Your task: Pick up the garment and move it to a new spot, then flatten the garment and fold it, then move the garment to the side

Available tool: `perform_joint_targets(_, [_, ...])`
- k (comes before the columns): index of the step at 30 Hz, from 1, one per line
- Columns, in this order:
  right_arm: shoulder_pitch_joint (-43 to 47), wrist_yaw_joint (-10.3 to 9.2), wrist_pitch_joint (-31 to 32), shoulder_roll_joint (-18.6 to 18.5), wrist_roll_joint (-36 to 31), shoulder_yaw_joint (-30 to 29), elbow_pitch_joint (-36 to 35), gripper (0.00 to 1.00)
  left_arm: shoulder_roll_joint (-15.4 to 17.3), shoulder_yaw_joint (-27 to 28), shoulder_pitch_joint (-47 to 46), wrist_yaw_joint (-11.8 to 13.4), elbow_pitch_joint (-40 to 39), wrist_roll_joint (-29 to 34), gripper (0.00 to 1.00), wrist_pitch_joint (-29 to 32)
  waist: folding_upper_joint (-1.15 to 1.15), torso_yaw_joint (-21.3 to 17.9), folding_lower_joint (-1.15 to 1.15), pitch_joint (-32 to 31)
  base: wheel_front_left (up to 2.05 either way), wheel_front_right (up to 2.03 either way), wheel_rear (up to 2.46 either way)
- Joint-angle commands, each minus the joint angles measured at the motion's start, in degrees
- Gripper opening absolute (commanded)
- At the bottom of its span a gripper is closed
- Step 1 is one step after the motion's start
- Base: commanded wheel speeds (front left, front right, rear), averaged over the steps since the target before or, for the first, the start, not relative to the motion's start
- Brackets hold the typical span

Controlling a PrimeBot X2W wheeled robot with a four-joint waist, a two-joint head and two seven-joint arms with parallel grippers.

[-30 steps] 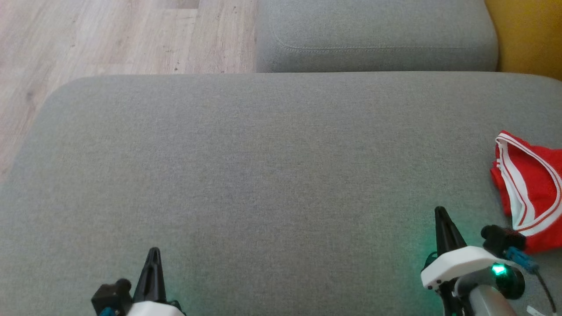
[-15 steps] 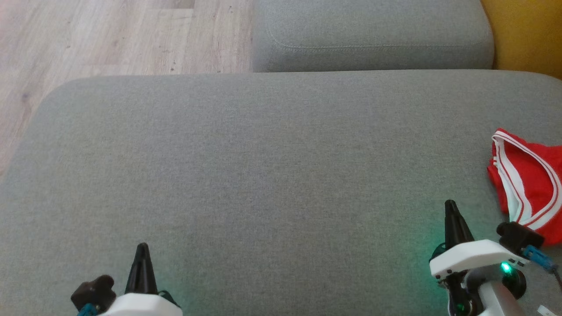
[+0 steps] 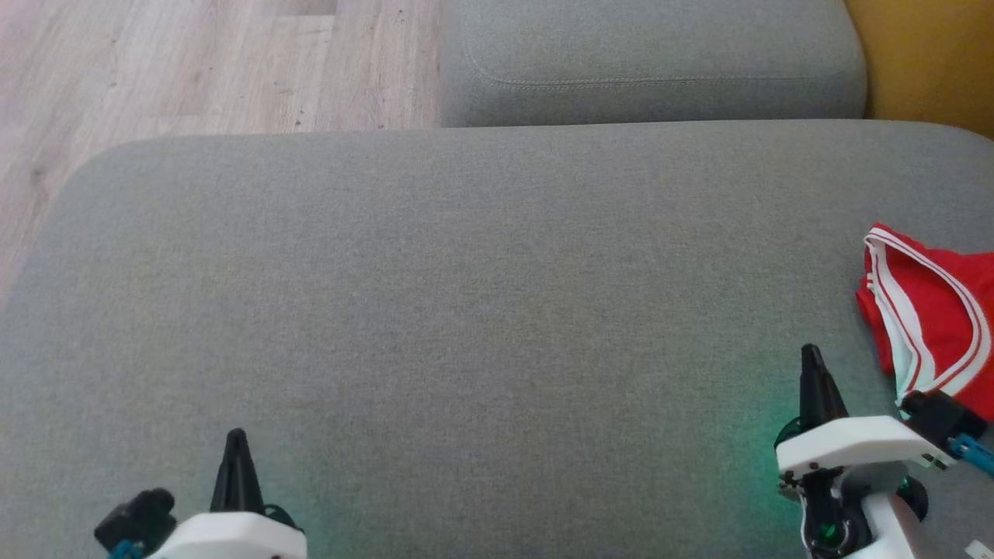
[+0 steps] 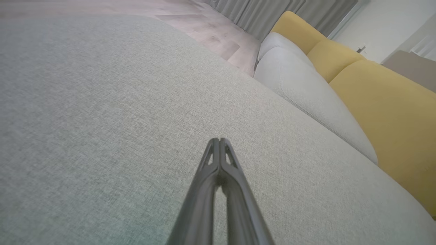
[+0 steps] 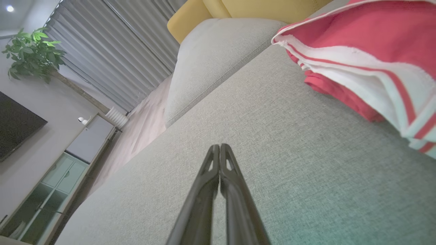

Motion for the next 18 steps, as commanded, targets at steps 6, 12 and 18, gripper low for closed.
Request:
perform_joint_targets(6, [-1.0,-0.02,1.3,-0.2,5.5,-0.4,-3.6,0.0,0.1,1.9,-3.4,-0.9,-2.6,-5.6,0.0,1.3,0.0,-0.3,0.0,0.1,0.0,0.0,0.0])
perform_joint_targets(12, [-0.7,-0.02,2.3,-0.2,9.3,-0.8,-4.8,0.0,0.1,2.4,-3.6,-1.2,-3.2,-9.7,0.0,2.3,0.0,-0.6,0.0,0.1,0.0,0.0,0.0])
perform_joint_targets(18, [-0.5,-0.02,3.2,-0.2,12.6,-1.1,-5.8,0.0,0.1,2.9,-3.8,-1.5,-3.6,-13.0,0.0,3.1,0.0,-0.8,0.0,0.1,0.0,0.0,0.0])
